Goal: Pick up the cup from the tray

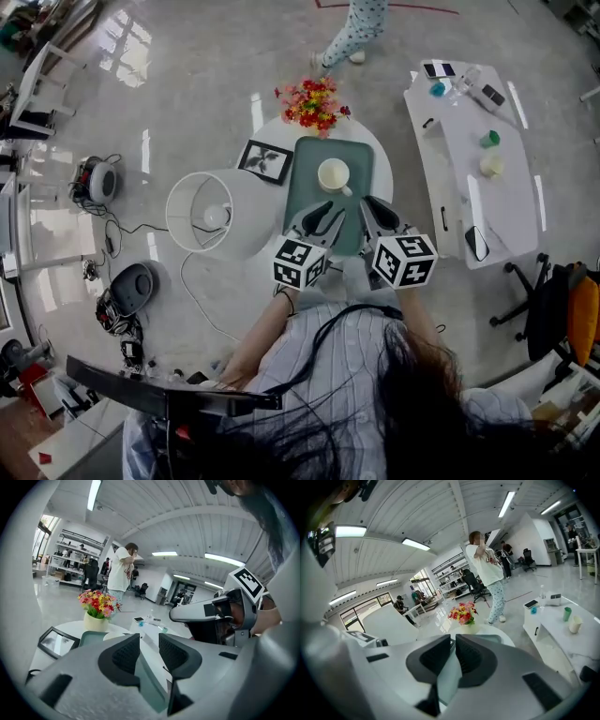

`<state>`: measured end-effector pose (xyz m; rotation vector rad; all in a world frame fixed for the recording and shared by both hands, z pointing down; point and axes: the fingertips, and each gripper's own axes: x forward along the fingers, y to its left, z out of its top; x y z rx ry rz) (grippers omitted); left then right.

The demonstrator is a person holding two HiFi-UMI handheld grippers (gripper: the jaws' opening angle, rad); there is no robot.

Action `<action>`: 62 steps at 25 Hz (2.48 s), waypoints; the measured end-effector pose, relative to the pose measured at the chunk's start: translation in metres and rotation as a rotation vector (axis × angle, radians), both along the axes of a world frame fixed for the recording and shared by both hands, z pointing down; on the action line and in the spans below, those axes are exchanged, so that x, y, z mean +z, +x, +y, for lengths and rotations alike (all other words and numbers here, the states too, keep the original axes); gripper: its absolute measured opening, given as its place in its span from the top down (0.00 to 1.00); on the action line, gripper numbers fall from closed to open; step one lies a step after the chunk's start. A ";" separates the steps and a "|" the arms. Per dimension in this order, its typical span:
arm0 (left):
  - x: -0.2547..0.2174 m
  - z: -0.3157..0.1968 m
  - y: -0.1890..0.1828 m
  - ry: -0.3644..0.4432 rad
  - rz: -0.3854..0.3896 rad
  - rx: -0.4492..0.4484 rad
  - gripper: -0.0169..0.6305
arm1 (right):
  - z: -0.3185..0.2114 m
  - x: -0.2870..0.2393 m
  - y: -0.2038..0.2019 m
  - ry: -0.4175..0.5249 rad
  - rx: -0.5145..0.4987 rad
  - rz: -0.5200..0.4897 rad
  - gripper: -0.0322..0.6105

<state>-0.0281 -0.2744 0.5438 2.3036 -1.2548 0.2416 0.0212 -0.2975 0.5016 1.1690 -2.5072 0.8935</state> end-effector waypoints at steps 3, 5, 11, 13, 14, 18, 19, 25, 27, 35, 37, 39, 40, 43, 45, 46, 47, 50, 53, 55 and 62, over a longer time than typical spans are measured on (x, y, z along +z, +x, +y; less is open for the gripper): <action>0.013 -0.014 -0.002 -0.031 -0.020 -0.054 0.73 | -0.011 0.006 0.003 -0.021 -0.041 -0.004 0.87; 0.025 -0.024 -0.002 -0.053 -0.030 -0.086 0.66 | -0.018 0.011 0.006 -0.034 -0.063 -0.004 0.87; 0.058 -0.056 -0.008 -0.093 -0.059 -0.230 0.45 | -0.039 0.023 0.017 -0.070 -0.105 0.003 0.87; 0.066 -0.063 -0.012 -0.100 -0.087 -0.281 0.39 | -0.045 0.027 0.020 -0.082 -0.116 0.001 0.87; 0.069 -0.066 -0.014 -0.107 -0.103 -0.305 0.38 | -0.048 0.029 0.021 -0.087 -0.122 0.001 0.87; 0.089 -0.074 -0.023 -0.160 -0.128 -0.407 0.31 | -0.055 0.037 0.022 -0.112 -0.144 0.005 0.87; 0.094 -0.075 -0.024 -0.179 -0.118 -0.429 0.30 | -0.056 0.038 0.022 -0.118 -0.149 0.004 0.87; 0.121 -0.088 -0.025 -0.290 -0.049 -0.535 0.25 | -0.058 0.047 0.019 -0.146 -0.181 0.012 0.87; 0.130 -0.093 -0.026 -0.328 -0.041 -0.578 0.24 | -0.062 0.050 0.021 -0.155 -0.181 0.015 0.87; 0.155 -0.101 -0.033 -0.372 -0.178 -0.630 0.23 | -0.072 0.057 0.036 -0.176 -0.159 0.030 0.87; 0.162 -0.102 -0.027 -0.377 -0.182 -0.622 0.23 | -0.073 0.060 0.040 -0.182 -0.154 0.034 0.87; 0.161 -0.104 -0.025 -0.364 -0.197 -0.615 0.23 | -0.073 0.062 0.043 -0.188 -0.150 0.039 0.87; 0.160 -0.106 -0.025 -0.354 -0.214 -0.604 0.23 | -0.073 0.062 0.044 -0.190 -0.150 0.041 0.87; 0.160 -0.108 -0.025 -0.335 -0.245 -0.559 0.23 | -0.072 0.065 0.046 -0.201 -0.148 0.045 0.87; 0.158 -0.109 -0.025 -0.312 -0.242 -0.538 0.24 | -0.071 0.067 0.049 -0.209 -0.147 0.043 0.87; 0.157 -0.109 -0.024 -0.296 -0.246 -0.520 0.23 | -0.070 0.068 0.049 -0.212 -0.146 0.042 0.87; 0.157 -0.108 -0.022 -0.280 -0.258 -0.496 0.24 | -0.070 0.068 0.050 -0.215 -0.146 0.041 0.87; 0.154 -0.105 -0.016 -0.239 -0.310 -0.413 0.25 | -0.068 0.068 0.049 -0.219 -0.152 0.038 0.87; 0.153 -0.100 -0.013 -0.232 -0.330 -0.356 0.26 | -0.069 0.069 0.048 -0.218 -0.157 0.037 0.87; 0.154 -0.094 -0.011 -0.240 -0.342 -0.323 0.26 | -0.069 0.069 0.048 -0.217 -0.160 0.034 0.87; 0.148 -0.072 -0.003 -0.241 -0.351 -0.245 0.27 | -0.065 0.070 0.041 -0.218 -0.176 0.023 0.87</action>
